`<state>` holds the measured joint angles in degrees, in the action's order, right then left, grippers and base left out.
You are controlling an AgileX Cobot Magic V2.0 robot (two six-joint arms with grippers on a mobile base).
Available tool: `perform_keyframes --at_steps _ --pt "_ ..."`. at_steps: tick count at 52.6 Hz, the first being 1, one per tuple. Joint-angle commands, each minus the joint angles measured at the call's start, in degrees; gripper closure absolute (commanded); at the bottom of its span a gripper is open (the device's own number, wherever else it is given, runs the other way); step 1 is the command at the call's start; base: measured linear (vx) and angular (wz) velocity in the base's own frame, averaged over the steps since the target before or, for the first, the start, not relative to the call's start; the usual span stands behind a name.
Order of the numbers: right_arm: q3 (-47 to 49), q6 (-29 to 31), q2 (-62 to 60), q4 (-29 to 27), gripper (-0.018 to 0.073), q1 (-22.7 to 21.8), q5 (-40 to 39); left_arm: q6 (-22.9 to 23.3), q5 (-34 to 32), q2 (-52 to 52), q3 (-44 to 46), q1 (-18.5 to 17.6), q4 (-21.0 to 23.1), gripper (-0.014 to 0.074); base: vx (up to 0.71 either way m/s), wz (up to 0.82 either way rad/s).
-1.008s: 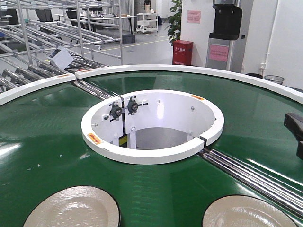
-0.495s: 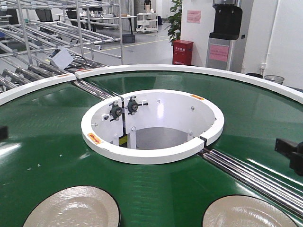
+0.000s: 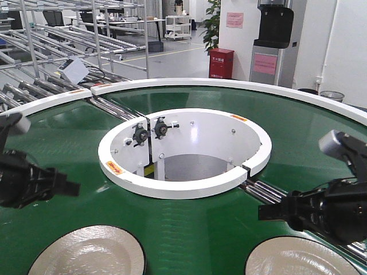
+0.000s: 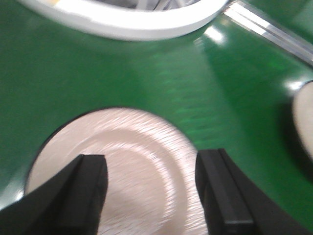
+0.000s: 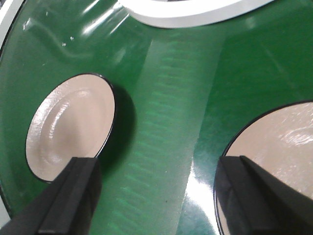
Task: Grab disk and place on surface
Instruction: 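Lower both grippers onto the rims of the two cream plates and grasp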
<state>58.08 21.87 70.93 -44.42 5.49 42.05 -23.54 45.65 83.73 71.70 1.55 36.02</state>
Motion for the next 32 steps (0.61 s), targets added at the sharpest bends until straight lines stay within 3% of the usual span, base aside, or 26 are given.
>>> perform_keyframes --at_steps 1,9,17,32 --pt "2.2 1.3 -0.5 -2.6 0.0024 -1.4 -0.4 -0.2 0.2 1.6 1.9 4.8 2.0 0.0092 0.0 0.0" --pt "2.2 2.5 -0.2 -6.1 0.0024 -11.8 4.4 -1.0 4.6 8.3 1.9 13.3 2.0 0.0092 0.0 0.0" --pt "2.2 5.4 -0.2 -12.7 0.0024 -20.0 6.7 -2.4 4.8 14.3 1.9 15.2 1.6 0.0092 0.0 0.0" --pt "2.2 7.3 -0.2 -14.8 0.0024 -21.5 6.4 -10.4 6.1 22.0 1.9 14.9 9.4 0.0092 0.0 0.0"
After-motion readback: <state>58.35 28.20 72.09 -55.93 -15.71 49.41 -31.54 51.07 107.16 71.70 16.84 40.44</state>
